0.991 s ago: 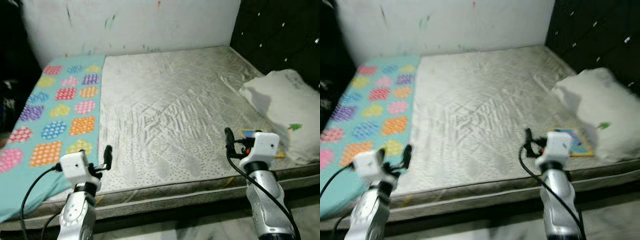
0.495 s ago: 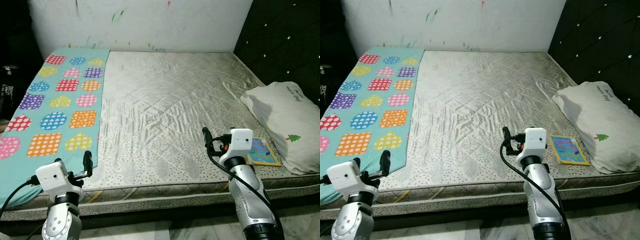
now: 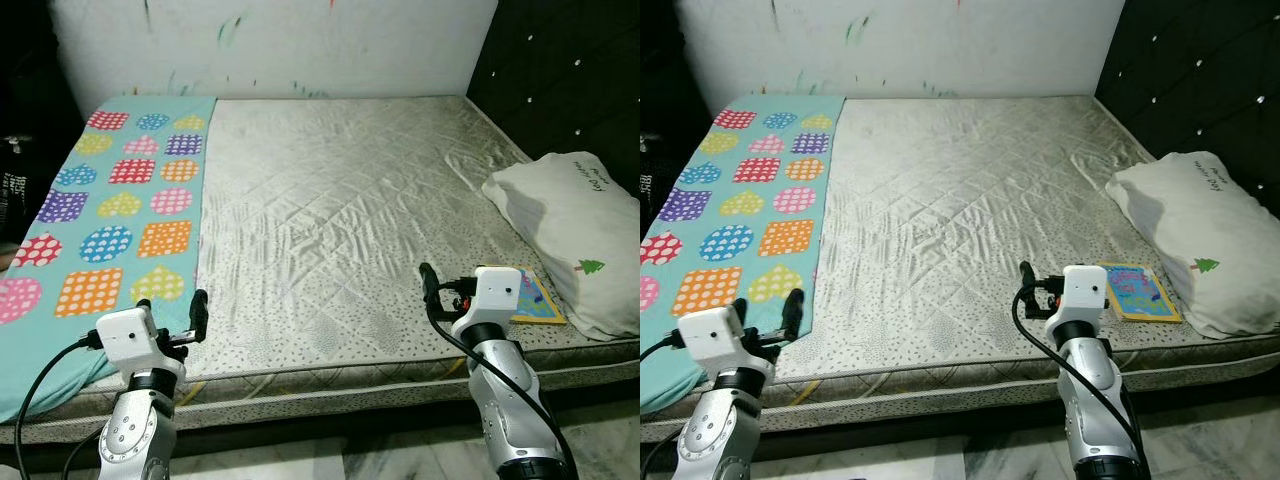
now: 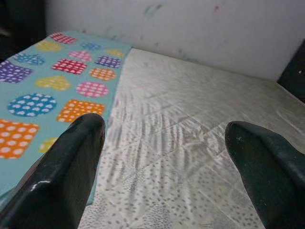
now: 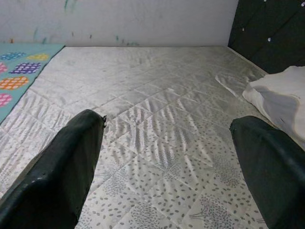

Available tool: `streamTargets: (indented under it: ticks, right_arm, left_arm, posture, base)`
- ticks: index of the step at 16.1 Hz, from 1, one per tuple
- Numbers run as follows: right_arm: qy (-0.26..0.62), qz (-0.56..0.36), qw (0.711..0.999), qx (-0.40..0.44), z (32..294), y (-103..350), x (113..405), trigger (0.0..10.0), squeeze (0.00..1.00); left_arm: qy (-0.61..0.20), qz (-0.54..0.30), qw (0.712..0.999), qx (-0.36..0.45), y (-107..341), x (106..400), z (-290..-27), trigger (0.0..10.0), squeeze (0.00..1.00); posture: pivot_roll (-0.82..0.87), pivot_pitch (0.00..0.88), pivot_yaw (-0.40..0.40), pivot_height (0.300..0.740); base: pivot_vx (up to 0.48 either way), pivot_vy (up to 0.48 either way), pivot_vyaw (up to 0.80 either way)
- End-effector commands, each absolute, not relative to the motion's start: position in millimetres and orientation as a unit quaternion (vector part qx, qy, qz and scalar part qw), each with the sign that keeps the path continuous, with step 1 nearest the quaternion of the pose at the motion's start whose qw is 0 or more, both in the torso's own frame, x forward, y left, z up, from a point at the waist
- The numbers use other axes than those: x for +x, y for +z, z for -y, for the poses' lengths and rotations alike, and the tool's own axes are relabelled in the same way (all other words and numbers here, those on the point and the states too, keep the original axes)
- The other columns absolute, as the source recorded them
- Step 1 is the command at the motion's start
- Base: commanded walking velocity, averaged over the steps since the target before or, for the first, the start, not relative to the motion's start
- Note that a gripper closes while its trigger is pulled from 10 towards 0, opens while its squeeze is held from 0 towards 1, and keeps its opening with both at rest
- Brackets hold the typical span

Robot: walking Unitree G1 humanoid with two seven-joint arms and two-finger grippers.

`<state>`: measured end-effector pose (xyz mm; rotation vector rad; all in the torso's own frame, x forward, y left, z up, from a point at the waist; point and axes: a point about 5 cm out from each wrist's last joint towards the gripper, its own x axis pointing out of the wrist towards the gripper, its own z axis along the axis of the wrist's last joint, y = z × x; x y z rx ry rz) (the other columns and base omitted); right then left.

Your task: Clean up the room

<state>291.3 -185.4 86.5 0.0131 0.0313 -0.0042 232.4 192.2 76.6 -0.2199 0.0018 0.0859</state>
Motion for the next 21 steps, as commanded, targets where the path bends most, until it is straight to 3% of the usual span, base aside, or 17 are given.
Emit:
streamTargets:
  ticks: [1, 21]
  right_arm:
    - [-0.008, -0.009, 1.000, 0.002, 188.7, 89.9, 291.3, 10.0, 0.00]
    - [-0.012, -0.006, 1.000, 0.002, 186.2, 89.9, 292.7, 10.0, 0.00]
  left_arm:
    - [0.033, 0.001, 0.994, -0.108, 79.6, 235.3, -192.3, 10.0, 0.00]
    - [0.013, -0.007, 0.993, -0.114, 78.4, 238.0, -189.5, 10.0, 0.00]
  posture:
    - [0.07, 0.045, -0.004, 0.740]
    - [0.07, 0.039, 0.007, 0.740]
  base:
    - [0.000, 0.000, 0.00]
    - [0.025, 0.000, 0.00]
